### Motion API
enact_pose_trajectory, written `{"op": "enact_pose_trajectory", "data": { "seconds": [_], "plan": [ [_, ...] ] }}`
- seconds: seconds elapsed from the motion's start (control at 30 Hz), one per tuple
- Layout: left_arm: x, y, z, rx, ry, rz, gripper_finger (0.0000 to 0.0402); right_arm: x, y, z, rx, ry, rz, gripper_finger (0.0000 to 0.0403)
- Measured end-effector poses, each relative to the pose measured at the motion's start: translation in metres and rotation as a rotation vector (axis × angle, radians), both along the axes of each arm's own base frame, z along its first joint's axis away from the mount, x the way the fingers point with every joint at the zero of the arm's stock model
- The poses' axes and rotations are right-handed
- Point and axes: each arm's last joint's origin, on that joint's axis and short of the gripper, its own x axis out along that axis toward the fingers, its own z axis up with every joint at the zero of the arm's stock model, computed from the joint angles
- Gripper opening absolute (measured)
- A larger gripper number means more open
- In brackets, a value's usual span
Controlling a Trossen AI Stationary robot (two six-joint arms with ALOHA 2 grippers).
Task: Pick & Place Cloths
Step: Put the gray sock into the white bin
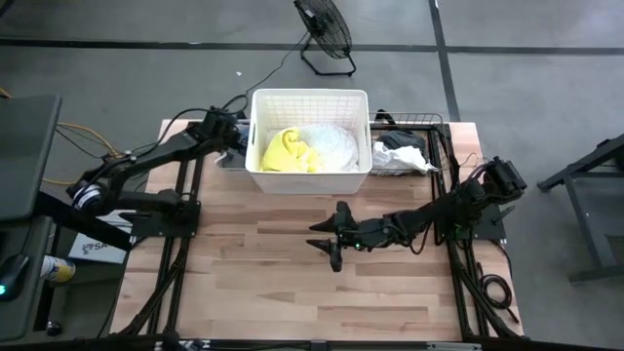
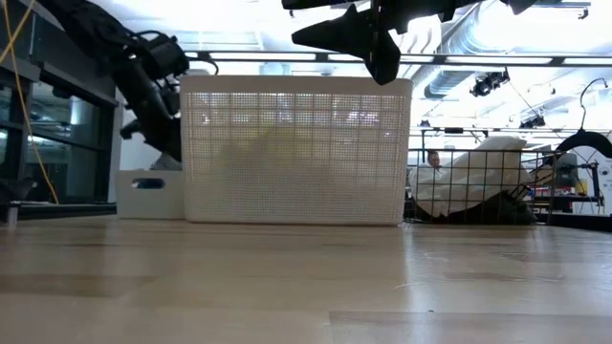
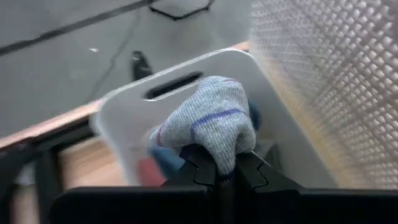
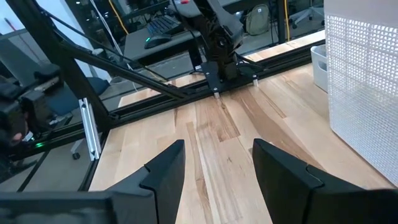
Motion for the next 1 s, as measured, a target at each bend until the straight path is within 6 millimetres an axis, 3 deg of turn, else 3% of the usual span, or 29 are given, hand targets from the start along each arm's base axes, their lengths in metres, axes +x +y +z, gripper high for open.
{"op": "enact_pose_trajectory", "data": {
  "seconds": [0.37,0.77,1.0],
  "plan": [
    [0.013,0.009,-0.005,-0.007,-0.097,-0.094,0.0005,0.000,0.000,0.000,0.000,0.000,0.000,0.0180],
    [0.007,0.006,-0.013,-0.054,0.019,-0.009,0.0005,0.000,0.000,0.000,0.005,-0.001,-0.001,0.0180],
    [0.008,0.008,-0.028,-0.119,0.087,0.021,0.0005,0.000,0.000,0.000,0.007,0.000,-0.001,0.0180]
  ]
}}
